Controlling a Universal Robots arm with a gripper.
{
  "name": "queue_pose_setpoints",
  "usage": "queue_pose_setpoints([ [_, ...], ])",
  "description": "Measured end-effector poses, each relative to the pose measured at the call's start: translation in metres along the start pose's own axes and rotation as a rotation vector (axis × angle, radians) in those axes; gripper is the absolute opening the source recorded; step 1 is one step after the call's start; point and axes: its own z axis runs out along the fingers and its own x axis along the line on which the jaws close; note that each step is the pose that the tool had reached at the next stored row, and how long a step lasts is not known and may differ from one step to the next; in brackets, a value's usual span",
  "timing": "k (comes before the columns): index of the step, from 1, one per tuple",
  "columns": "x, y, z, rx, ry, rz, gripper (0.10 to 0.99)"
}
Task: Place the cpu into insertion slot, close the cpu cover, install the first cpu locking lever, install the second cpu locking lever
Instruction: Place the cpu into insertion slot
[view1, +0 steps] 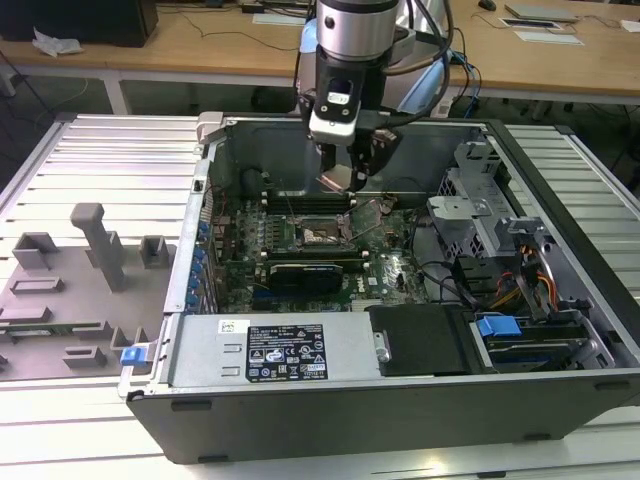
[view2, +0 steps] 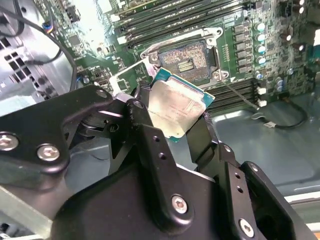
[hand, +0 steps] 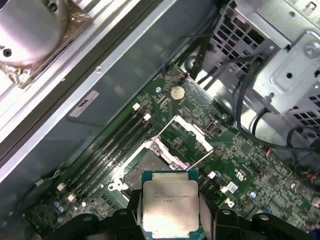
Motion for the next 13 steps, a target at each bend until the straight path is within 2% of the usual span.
queue_pose_setpoints([
  [13,-0.0001,-0.0005,0.0055,-0.004,-0.0238,0.270,0.541],
])
